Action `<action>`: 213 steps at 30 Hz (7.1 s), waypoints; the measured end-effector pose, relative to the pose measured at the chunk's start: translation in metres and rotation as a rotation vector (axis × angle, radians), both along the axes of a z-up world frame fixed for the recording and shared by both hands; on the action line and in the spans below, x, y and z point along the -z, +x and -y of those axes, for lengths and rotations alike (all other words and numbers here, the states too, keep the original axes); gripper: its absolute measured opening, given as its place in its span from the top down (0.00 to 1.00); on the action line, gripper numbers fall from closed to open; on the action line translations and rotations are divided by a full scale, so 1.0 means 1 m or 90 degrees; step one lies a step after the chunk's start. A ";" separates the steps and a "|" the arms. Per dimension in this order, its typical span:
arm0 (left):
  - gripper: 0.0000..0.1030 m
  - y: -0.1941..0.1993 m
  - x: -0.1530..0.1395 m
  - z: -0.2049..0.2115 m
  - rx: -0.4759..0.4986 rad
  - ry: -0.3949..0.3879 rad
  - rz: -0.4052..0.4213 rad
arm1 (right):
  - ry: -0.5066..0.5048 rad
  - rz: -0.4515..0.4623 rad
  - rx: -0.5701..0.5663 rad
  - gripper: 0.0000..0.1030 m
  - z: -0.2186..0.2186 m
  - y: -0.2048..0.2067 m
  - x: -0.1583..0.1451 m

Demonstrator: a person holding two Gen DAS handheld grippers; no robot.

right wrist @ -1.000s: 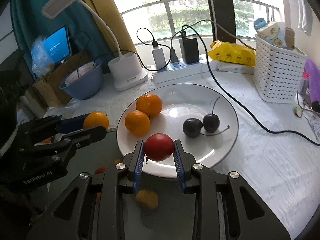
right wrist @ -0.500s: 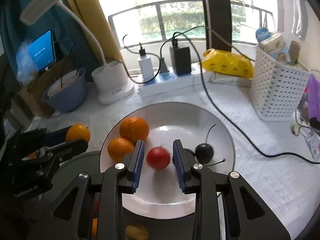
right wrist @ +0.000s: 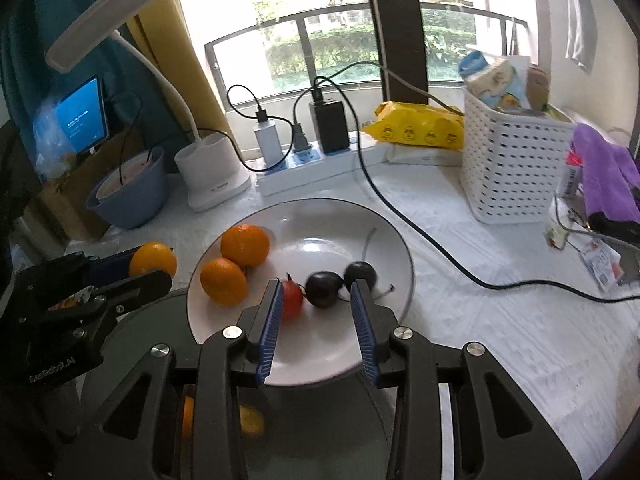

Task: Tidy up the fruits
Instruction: 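Lower the tomato into the white bowl with the right tool while the left tool carries the orange there, then release both fruits in the bowl and withdraw both open tools over the mat, then grasp a small yellow fruit with the right tool while the left tool grasps a red tomato, then place the yellow fruit in the bowl with the right tool while the left tool drops the tomato there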

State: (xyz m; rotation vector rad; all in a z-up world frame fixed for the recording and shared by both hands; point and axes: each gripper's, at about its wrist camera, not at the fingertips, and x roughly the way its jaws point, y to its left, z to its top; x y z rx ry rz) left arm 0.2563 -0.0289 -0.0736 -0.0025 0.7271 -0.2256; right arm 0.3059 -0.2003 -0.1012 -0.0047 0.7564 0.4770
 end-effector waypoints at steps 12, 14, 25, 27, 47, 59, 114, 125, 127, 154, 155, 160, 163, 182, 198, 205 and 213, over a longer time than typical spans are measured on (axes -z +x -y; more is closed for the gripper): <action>0.68 0.022 0.010 0.031 0.016 0.015 -0.025 | 0.021 -0.006 0.006 0.64 0.029 0.006 0.004; 0.68 0.030 0.014 0.033 0.013 0.016 -0.032 | 0.021 -0.004 -0.001 0.64 0.030 0.008 0.004; 0.65 0.059 0.021 0.044 0.016 0.023 -0.047 | 0.020 0.002 -0.019 0.64 0.029 0.019 0.006; 0.54 0.060 0.019 0.042 0.012 0.014 -0.043 | 0.022 0.002 -0.015 0.64 0.031 0.020 0.006; 0.54 0.015 -0.013 0.026 0.006 0.004 0.004 | 0.014 0.032 -0.009 0.64 0.026 -0.020 -0.013; 0.54 -0.020 -0.022 0.018 0.001 -0.003 0.020 | 0.007 0.042 -0.009 0.64 0.023 -0.052 -0.019; 0.54 -0.048 0.044 -0.005 -0.004 -0.051 -0.078 | -0.011 -0.068 -0.076 0.73 -0.024 -0.072 0.039; 0.70 -0.045 0.044 0.001 0.015 -0.067 -0.087 | 0.006 -0.053 -0.076 0.74 -0.014 -0.079 0.035; 0.70 -0.044 0.044 0.001 0.014 -0.068 -0.090 | 0.008 -0.049 -0.075 0.74 -0.012 -0.080 0.034; 0.71 -0.058 0.009 0.002 0.010 -0.051 -0.040 | 0.022 -0.009 -0.061 0.74 0.003 -0.086 0.013; 0.71 -0.058 0.007 0.002 0.010 -0.051 -0.037 | 0.022 -0.008 -0.061 0.74 0.004 -0.086 0.012; 0.71 -0.054 -0.003 0.003 0.011 -0.048 -0.024 | 0.024 0.000 -0.057 0.74 0.007 -0.082 0.006; 0.71 -0.050 -0.007 0.005 0.014 -0.045 -0.017 | 0.026 0.004 -0.054 0.74 0.009 -0.078 0.003; 0.71 -0.010 -0.006 0.016 0.027 -0.033 -0.018 | 0.033 0.003 -0.043 0.74 0.017 -0.042 0.003; 0.70 0.018 0.004 0.022 0.030 -0.030 -0.040 | 0.027 -0.007 -0.036 0.74 0.017 -0.021 0.011; 0.59 0.017 0.002 0.020 0.019 -0.029 -0.030 | 0.020 -0.005 -0.032 0.74 0.017 -0.022 0.011; 0.56 0.007 -0.005 0.015 0.014 -0.036 -0.016 | 0.017 0.003 -0.036 0.73 0.014 -0.029 0.005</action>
